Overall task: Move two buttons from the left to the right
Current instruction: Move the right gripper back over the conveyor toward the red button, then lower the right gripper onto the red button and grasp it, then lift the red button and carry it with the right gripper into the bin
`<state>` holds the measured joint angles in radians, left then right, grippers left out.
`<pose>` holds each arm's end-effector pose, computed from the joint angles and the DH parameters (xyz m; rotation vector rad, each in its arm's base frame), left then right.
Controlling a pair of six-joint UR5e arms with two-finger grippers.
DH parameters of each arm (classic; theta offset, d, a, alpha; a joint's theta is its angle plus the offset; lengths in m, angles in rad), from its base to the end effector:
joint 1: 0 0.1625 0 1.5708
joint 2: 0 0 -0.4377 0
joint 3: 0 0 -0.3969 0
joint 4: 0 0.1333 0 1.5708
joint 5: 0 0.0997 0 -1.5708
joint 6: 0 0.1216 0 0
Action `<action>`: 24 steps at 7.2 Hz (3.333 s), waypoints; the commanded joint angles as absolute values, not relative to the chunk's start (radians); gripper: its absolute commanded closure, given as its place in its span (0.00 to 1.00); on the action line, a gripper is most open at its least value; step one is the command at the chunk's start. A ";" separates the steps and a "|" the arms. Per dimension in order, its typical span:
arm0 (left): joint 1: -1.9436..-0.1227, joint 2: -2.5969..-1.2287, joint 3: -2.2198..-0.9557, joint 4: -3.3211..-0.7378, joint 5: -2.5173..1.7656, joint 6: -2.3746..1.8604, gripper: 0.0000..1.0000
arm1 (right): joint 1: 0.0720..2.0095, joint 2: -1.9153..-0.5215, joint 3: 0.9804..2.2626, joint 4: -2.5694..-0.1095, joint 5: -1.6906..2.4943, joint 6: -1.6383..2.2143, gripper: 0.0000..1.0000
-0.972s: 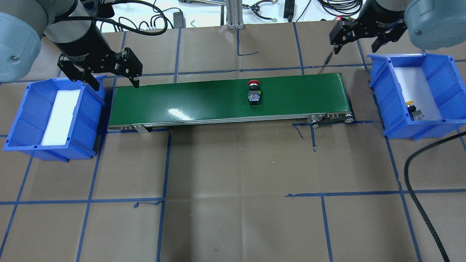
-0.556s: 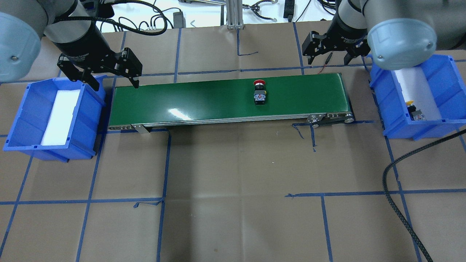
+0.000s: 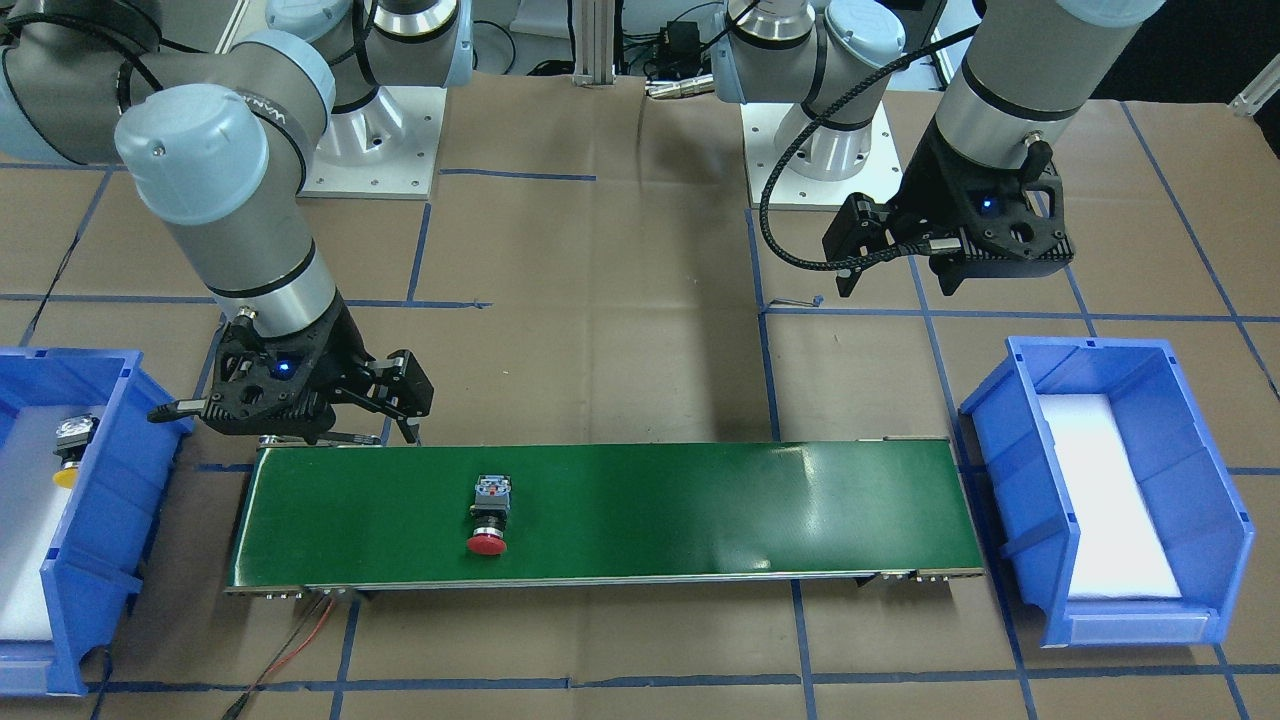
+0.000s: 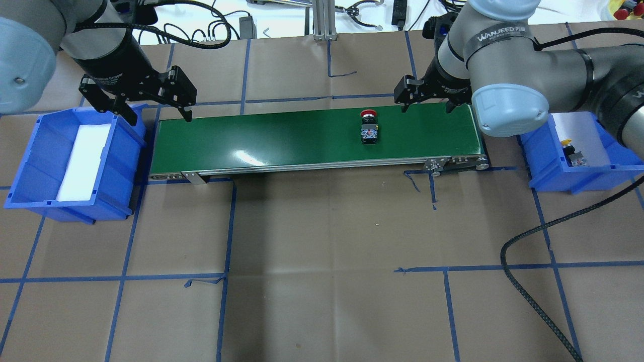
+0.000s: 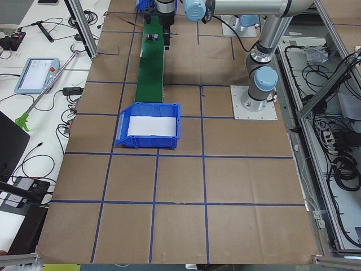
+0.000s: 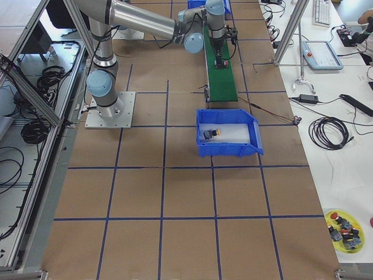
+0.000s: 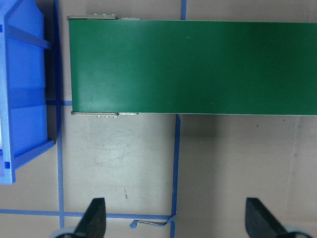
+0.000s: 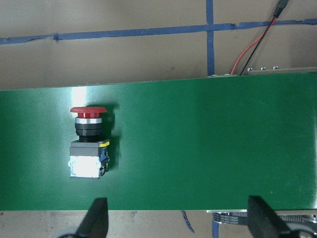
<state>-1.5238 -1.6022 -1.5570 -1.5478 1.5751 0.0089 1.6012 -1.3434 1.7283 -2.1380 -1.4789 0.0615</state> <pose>-0.1086 -0.5166 0.4719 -0.0598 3.1366 -0.0083 0.1622 -0.5819 0.3389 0.0344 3.0296 -0.2702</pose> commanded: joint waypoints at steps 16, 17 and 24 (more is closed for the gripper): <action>-1.525 -1.601 -1.557 -1.548 1.574 0.009 0.00 | 1.635 -1.092 1.600 -2.070 -1.554 0.069 0.97; -1.523 -1.601 -1.557 -1.548 1.574 0.009 0.00 | 1.632 -1.116 1.585 -2.065 -1.583 0.068 0.98; -1.525 -1.600 -1.559 -1.548 1.574 0.008 0.00 | 1.153 -1.279 1.362 -1.724 -1.514 -0.455 0.98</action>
<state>-1.5240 -1.6005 -1.5577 -1.5478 1.5744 0.0089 1.2742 -1.2636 1.3657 -1.7173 -1.5382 -0.2626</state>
